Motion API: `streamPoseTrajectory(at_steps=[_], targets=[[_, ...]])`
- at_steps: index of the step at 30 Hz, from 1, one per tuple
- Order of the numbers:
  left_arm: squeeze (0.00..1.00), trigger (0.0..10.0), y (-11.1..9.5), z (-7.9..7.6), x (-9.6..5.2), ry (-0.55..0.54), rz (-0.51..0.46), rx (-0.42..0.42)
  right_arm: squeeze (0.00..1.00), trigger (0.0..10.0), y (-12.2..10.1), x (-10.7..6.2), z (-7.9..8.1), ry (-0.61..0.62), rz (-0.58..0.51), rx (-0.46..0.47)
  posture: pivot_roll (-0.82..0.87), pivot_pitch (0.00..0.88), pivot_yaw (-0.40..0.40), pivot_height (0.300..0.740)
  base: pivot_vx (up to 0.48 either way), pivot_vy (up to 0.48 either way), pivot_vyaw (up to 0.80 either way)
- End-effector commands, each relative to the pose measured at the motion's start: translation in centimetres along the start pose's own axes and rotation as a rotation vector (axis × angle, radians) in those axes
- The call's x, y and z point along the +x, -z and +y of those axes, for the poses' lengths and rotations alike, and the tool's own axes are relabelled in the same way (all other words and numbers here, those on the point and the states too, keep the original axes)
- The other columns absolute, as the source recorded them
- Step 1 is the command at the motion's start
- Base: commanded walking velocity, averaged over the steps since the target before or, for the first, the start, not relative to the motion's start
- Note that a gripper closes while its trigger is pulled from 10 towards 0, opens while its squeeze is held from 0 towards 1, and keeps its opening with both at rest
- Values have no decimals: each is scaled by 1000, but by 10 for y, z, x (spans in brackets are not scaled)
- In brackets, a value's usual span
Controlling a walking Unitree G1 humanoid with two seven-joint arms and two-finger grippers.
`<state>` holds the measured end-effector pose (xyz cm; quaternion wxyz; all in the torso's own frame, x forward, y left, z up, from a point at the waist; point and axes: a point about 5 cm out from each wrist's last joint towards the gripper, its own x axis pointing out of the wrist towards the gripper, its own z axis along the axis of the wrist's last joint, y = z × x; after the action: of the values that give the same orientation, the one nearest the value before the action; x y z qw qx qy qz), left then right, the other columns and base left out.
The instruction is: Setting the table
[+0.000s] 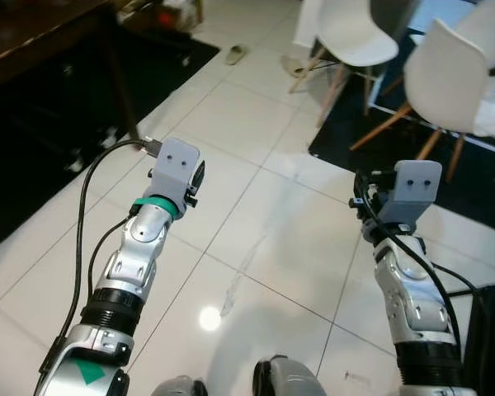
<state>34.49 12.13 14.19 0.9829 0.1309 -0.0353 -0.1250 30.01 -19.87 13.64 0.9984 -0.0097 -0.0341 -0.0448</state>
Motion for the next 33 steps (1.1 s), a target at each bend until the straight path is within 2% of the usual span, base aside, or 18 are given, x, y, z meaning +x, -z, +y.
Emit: streamPoseTrajectory(at_steps=[1, 12, 14, 15, 18, 23, 26, 28, 30, 33], targets=[[51, 10000, 3, -5, -1, 23, 5, 11, 0, 10000, 0, 0, -1, 12, 2, 8, -120, 0, 25, 740, 401, 0, -800], [47, 10000, 6, -4, -1, 17, 10, 15, 0, 10000, 1, -1, -1, 19, 4, 13, -120, 0, 29, 740, 401, 0, -800], [47, 10000, 10, -3, -3, 5, 21, 16, 0, 10000, 3, -1, 2, 6, 10, 8, -104, 0, 23, 740, 398, 0, 0], [47, 10000, 18, 1, -9, -34, 43, 21, 0, 10000, 7, 0, 9, -25, 21, 2, -85, 0, 11, 740, 382, 0, 0], [47, 10000, 23, 3, -12, -55, 53, 24, 0, 10000, 9, 1, 13, -39, 26, 1, -85, 0, 11, 740, 382, 0, 0], [43, 10000, 36, 25, -36, -240, 56, 36, 0, 10000, 4, 13, 33, -119, -3, 22, -23, 0, -27, 740, 368, 0, 0], [43, 10000, 36, 25, -36, -240, 56, 36, 0, 10000, 4, 13, 33, -119, -3, 22, -23, 0, -27, 740, 360, 0, 0], [35, 10000, 35, 33, -44, -296, 48, 42, 0, 10000, -7, 21, 47, -191, -43, 71, 18, 0, -42, 740, 349, 0, 0], [35, 10000, 35, 33, -44, -296, 48, 42, 0, 10000, -7, 21, 47, -191, -43, 71, 18, 0, -42, 740, 349, 0, 0], [39, 10000, 25, 35, -41, -305, 11, 51, 0, 10000, -21, 26, 61, -268, -88, 133, 23, 0, -43, 740, 349, 0, 0]])
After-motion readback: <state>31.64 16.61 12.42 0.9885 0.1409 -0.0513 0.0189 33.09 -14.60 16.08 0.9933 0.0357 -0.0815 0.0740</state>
